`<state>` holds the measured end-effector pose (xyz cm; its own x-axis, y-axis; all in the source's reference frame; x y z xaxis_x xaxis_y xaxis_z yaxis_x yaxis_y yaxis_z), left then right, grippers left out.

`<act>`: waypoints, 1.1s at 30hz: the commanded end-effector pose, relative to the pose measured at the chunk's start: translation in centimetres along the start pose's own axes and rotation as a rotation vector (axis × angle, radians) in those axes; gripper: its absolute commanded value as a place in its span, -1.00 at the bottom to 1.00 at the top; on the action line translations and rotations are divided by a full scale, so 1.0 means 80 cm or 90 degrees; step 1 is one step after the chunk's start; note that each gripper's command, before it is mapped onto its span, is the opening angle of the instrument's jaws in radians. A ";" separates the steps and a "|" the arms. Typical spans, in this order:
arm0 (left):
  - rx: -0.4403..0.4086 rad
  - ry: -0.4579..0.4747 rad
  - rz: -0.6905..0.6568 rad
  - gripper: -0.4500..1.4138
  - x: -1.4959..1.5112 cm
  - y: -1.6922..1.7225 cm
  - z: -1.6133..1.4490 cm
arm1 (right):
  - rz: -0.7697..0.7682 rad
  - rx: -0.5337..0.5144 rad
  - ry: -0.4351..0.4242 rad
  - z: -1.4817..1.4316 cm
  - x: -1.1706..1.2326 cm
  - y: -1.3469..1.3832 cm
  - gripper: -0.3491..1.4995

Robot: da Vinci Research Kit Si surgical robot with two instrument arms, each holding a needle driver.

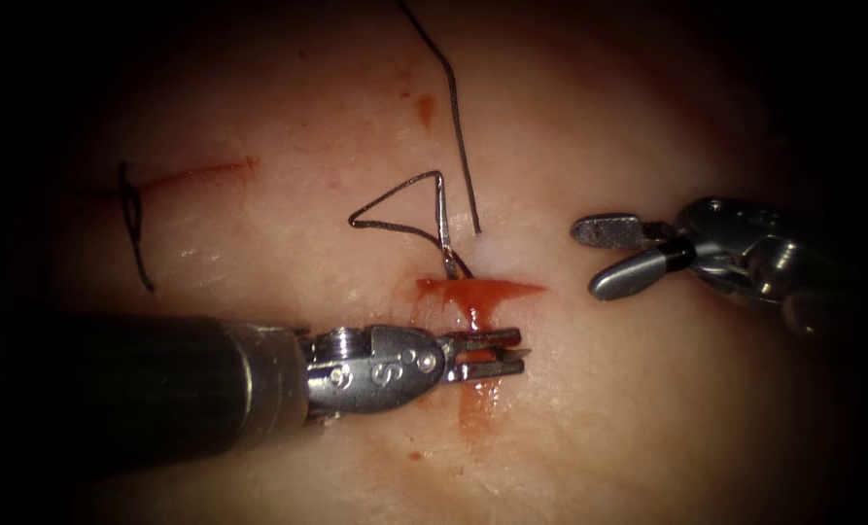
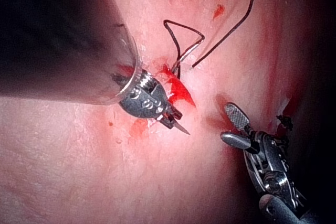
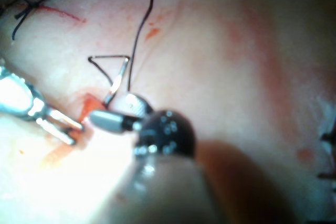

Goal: Wound Closure

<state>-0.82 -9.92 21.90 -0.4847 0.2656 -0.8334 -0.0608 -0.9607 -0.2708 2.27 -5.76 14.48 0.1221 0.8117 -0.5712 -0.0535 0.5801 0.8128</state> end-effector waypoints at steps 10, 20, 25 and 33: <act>-0.104 0.044 -0.090 -1.00 0.0021 0.0037 0.0003 | 0.016 0.003 0.007 -0.0002 -0.0009 -0.0014 0.67; -0.178 0.151 -0.174 -1.00 0.0082 0.0068 -0.0023 | 0.027 0.003 0.007 -0.0002 0.0001 -0.0027 0.65; -0.190 0.159 -0.179 -1.00 0.0112 0.0066 -0.0039 | 0.026 0.012 0.002 -0.0001 -0.0001 -0.0027 0.65; -0.140 0.161 -0.094 -1.00 0.0161 0.0036 -0.0085 | 0.018 0.019 -0.003 0.0000 -0.0003 -0.0029 0.64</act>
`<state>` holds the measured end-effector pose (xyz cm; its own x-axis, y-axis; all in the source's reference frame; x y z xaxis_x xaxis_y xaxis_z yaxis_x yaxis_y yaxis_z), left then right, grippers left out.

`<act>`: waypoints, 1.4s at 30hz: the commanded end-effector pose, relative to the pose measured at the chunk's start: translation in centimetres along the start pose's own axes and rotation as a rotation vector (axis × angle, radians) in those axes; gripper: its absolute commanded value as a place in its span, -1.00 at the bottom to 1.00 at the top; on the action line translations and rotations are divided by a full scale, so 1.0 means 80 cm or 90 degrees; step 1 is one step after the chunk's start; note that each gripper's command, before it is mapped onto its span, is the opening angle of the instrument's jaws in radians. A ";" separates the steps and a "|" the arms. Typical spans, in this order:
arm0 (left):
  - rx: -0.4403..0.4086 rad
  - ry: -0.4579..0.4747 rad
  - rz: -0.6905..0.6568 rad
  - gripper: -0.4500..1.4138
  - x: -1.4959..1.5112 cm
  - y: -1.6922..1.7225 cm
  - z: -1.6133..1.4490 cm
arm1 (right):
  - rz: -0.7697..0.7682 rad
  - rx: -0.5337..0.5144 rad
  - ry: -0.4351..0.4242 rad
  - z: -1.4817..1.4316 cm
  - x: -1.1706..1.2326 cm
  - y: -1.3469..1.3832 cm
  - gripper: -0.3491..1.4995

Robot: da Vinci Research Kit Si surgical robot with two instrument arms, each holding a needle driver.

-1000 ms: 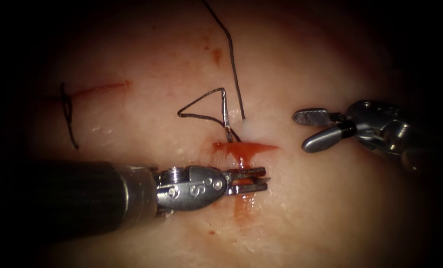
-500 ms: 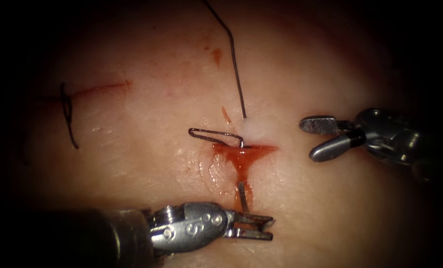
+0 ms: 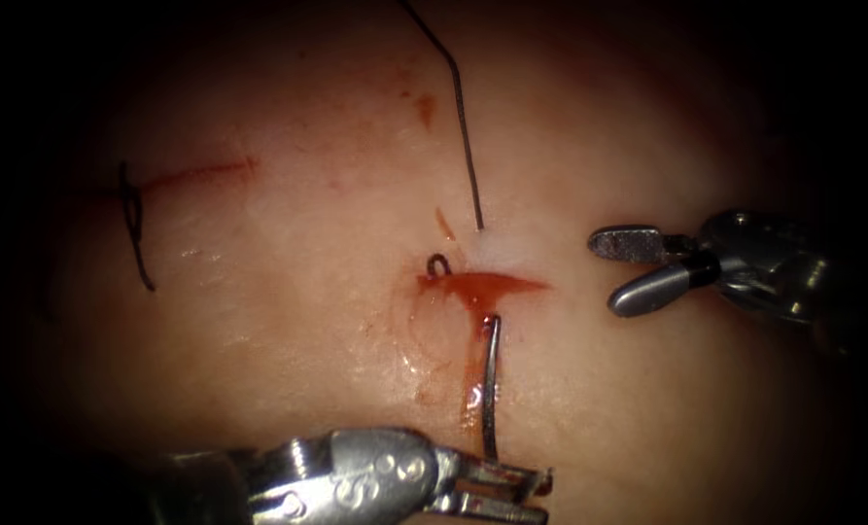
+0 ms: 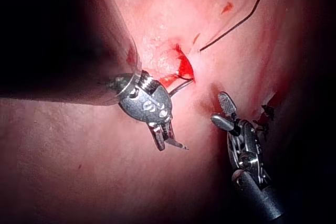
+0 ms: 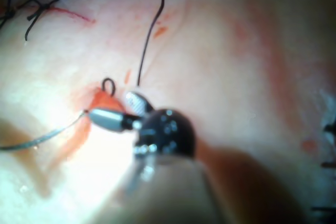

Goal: Wound Closure

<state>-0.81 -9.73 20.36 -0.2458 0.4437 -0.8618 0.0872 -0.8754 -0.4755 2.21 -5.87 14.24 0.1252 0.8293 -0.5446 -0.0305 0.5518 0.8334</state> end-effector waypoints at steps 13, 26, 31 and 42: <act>0.139 -0.031 0.144 -1.00 0.0073 -0.0060 -0.0084 | -0.016 0.002 -0.001 0.0014 -0.0012 0.0005 0.64; 0.182 -0.005 0.159 -1.00 0.0107 -0.0112 -0.0119 | -0.100 -0.045 -0.065 0.0041 -0.0019 -0.0035 0.51; 0.179 -0.004 0.168 -1.00 0.0091 -0.0105 -0.0115 | -0.146 -0.093 -0.064 0.0065 -0.0021 -0.0063 0.47; 0.192 -0.017 0.178 -1.00 -0.0007 -0.0084 -0.0135 | -0.243 -0.190 -0.155 0.0117 -0.0035 -0.0060 0.40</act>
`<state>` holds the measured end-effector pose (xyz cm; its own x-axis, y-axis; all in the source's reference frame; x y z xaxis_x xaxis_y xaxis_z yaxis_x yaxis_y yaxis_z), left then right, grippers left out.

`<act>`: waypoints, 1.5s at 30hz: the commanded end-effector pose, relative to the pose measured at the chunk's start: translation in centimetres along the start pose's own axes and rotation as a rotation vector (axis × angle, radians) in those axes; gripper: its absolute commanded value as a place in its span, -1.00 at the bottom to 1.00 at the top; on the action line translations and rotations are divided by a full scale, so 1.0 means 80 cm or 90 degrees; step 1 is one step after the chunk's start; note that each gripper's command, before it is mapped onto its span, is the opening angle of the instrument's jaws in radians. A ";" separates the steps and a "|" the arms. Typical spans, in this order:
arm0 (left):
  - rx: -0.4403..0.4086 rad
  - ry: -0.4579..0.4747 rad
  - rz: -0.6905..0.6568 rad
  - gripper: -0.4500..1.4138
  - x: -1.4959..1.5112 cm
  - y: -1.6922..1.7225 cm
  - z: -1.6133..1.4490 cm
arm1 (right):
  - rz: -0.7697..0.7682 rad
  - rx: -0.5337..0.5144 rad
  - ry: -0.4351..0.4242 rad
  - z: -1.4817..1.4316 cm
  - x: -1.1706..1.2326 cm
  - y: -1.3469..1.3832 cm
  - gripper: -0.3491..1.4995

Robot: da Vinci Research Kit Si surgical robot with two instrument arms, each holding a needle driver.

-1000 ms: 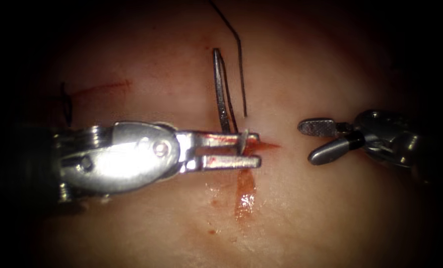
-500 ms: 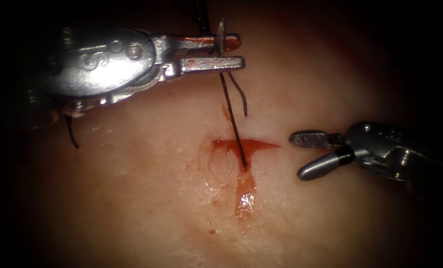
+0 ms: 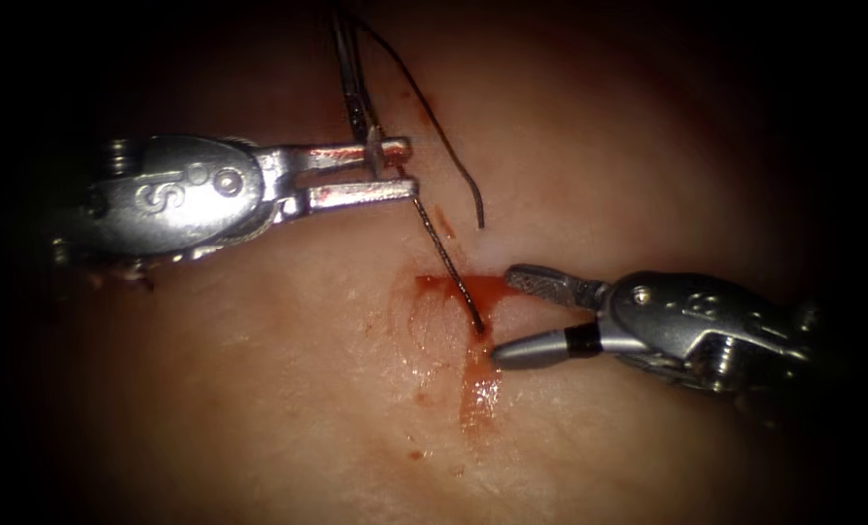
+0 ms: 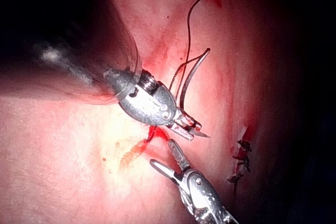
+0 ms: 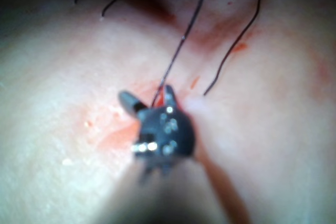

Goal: Wound Closure

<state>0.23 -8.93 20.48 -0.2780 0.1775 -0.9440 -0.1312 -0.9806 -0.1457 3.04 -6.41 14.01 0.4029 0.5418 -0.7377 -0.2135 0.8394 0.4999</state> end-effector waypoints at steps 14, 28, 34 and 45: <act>0.016 -0.008 -0.014 -1.00 -0.0038 0.0017 -0.0006 | -0.058 -0.013 -0.079 0.0051 -0.0051 0.0001 -0.07; 0.016 0.001 -0.015 -1.00 -0.0035 0.0022 -0.0008 | -0.126 0.000 -0.091 0.0063 -0.0050 0.0000 -1.00; 0.012 0.012 -0.018 -1.00 -0.0032 0.0030 -0.0006 | -0.141 0.019 -0.111 0.0037 -0.0062 -0.0005 -1.00; -0.015 0.052 -0.029 -1.00 -0.0030 0.0099 0.0035 | -0.111 0.053 -0.108 -0.0069 -0.0050 -0.0098 -1.00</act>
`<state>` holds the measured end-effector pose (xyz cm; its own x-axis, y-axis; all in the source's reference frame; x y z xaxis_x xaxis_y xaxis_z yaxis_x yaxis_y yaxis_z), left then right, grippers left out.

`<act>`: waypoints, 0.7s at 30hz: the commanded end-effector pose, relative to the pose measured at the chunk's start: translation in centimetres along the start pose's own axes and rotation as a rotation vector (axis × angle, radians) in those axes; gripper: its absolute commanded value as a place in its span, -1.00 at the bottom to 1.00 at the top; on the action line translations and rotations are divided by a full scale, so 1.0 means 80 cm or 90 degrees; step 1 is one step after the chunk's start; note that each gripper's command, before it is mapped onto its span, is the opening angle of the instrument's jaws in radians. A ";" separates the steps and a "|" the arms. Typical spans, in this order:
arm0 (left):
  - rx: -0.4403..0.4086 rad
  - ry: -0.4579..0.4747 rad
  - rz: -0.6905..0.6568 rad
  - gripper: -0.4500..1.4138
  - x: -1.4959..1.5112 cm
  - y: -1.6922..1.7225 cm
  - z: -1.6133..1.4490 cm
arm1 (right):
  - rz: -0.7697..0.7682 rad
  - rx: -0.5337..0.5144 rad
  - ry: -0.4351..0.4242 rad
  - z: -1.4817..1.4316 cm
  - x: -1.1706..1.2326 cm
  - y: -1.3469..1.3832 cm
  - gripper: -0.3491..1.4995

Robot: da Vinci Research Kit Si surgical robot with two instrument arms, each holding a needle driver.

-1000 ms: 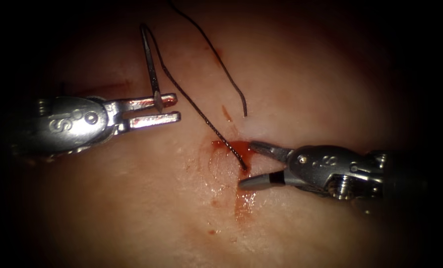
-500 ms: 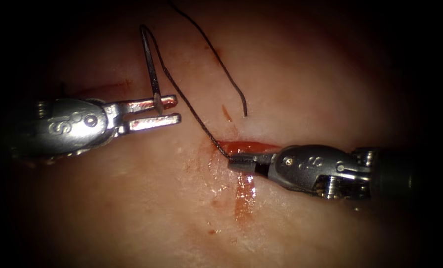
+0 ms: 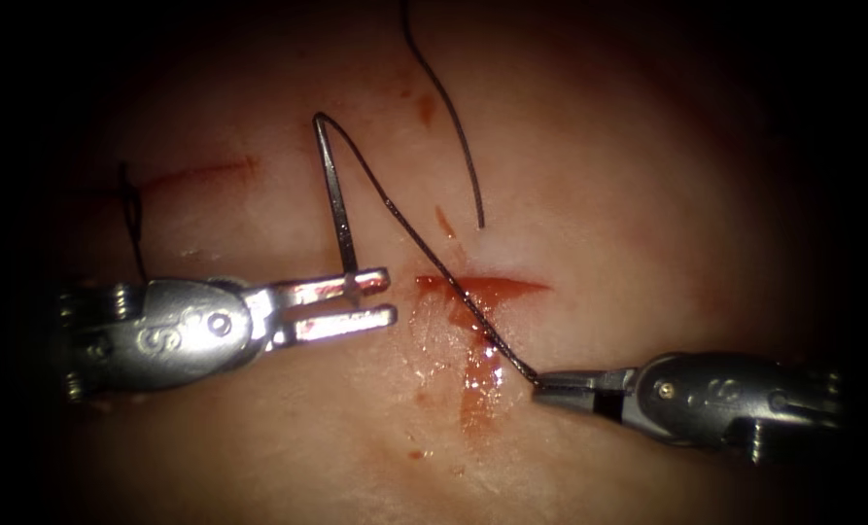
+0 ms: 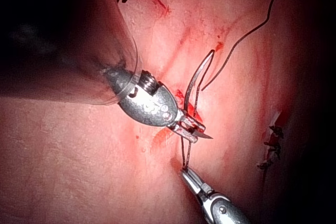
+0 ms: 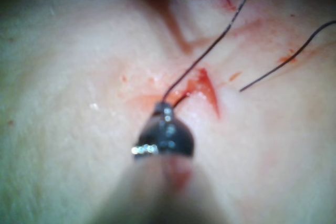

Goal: Wound Closure

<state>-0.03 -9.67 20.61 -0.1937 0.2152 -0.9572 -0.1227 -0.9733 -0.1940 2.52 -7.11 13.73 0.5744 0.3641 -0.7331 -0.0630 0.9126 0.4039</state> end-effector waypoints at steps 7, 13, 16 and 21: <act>-0.013 0.009 -0.006 -1.00 -0.0009 0.0045 0.0016 | 0.023 0.035 0.027 -0.0044 0.0040 -0.0119 -1.00; -0.023 0.013 -0.005 -1.00 0.0002 0.0058 0.0001 | 0.028 0.062 0.067 -0.0037 0.0085 -0.0175 -1.00; -0.019 0.009 -0.007 -1.00 0.0005 0.0058 -0.0017 | 0.031 0.059 0.084 -0.0029 0.0099 -0.0169 -0.16; -0.003 -0.006 -0.011 -1.00 0.0005 0.0047 -0.0068 | 0.025 -0.005 0.086 -0.0037 0.0108 -0.0153 0.71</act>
<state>0.62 -9.99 20.31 -0.2079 0.2324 -0.9501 -0.1286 -0.9694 -0.2090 2.80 -7.80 12.41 0.4581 0.4178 -0.7846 -0.0907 0.9000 0.4264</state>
